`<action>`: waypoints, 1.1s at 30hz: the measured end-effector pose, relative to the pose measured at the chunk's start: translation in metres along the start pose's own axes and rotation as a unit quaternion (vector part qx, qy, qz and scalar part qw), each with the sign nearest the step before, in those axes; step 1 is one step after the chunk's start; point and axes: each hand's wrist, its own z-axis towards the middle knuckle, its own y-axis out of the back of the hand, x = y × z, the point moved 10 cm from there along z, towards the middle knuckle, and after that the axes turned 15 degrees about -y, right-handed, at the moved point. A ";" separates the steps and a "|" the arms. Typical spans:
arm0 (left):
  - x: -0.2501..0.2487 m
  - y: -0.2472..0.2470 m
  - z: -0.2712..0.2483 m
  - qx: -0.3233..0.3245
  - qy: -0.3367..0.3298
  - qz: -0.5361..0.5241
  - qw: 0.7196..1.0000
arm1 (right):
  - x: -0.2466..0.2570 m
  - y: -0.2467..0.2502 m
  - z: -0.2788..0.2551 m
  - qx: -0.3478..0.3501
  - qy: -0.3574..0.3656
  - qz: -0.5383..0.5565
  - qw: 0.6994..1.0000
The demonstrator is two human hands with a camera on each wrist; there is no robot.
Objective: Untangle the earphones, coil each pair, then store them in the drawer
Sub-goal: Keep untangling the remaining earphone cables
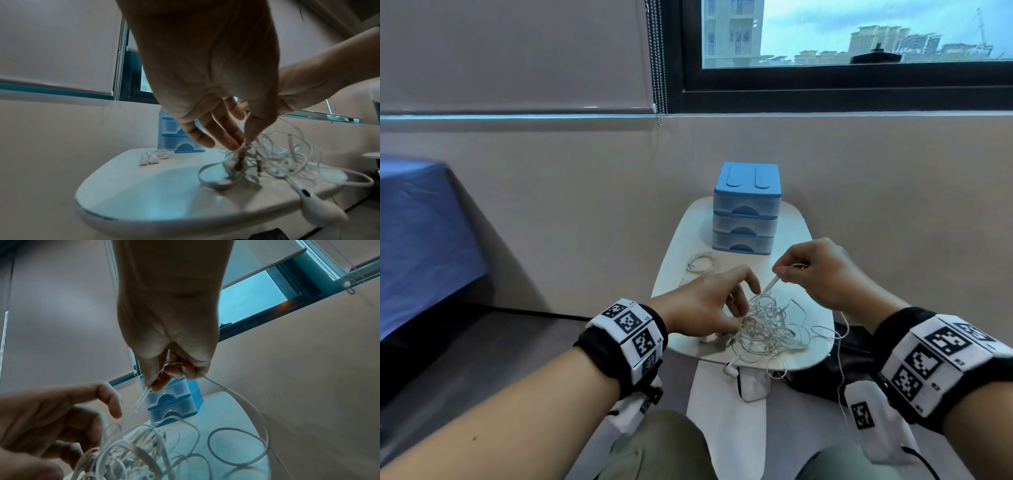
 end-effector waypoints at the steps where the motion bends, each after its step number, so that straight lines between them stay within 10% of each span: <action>1: 0.001 -0.001 0.000 0.001 -0.001 0.010 1.000 | 0.001 0.000 0.001 0.006 0.002 0.010 1.000; 23: -0.053 0.041 0.011 -0.136 -0.133 0.203 0.960 | 0.008 -0.026 -0.008 0.138 0.000 0.017 0.990; 29: -0.045 0.046 0.016 -0.191 -0.097 0.160 0.964 | 0.004 -0.036 -0.017 0.179 -0.019 0.077 0.981; 33: -0.007 0.042 0.017 -0.180 0.069 0.141 0.971 | -0.005 -0.048 -0.021 0.192 -0.047 0.120 0.973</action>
